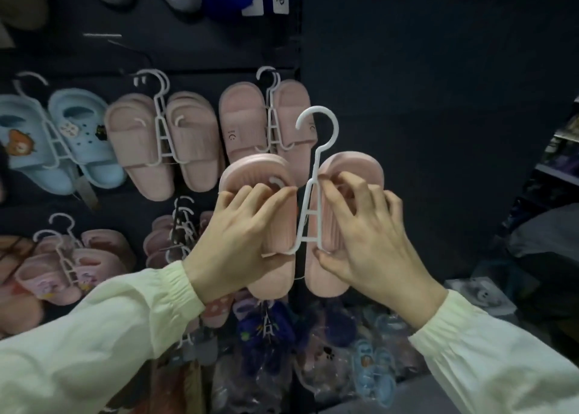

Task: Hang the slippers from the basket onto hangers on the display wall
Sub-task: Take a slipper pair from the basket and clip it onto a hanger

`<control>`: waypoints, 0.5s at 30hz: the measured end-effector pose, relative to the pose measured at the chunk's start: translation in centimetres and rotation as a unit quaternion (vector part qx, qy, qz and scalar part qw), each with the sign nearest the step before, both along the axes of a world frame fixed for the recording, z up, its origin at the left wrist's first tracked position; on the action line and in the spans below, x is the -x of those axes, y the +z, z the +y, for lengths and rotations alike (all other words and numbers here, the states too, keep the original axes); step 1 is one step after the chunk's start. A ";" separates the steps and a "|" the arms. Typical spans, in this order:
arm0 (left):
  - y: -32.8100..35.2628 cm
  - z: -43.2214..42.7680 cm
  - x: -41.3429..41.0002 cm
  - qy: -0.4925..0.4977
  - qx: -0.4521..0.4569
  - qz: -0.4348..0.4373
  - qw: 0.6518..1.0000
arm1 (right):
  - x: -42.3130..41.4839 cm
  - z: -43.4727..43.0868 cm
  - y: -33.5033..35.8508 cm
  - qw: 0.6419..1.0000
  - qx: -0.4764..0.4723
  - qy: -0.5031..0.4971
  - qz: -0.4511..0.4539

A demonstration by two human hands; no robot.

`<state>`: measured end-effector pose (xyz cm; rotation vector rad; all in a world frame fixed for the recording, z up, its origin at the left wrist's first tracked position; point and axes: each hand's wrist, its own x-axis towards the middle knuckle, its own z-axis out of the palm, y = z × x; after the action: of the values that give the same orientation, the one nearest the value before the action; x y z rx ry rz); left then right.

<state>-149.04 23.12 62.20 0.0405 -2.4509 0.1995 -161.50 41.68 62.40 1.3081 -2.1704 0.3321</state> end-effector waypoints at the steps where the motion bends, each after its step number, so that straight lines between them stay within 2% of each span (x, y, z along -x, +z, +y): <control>1: 0.5 -0.5 0.8 0.008 0.003 0.003 1.000 | 1.0 -0.6 0.4 1.000 0.002 0.002 0.004; 12: 4.0 -5.8 7.9 0.095 0.039 0.037 0.994 | 9.6 -7.9 4.1 0.997 0.038 0.036 0.054; 15: 3.8 -7.5 10.1 0.116 0.036 0.035 0.992 | 12.2 -10.4 4.2 0.997 0.030 0.053 0.043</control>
<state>-159.10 15.63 66.03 0.2972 -2.3633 0.3827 -173.66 31.28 66.60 1.3814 -2.0094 0.3733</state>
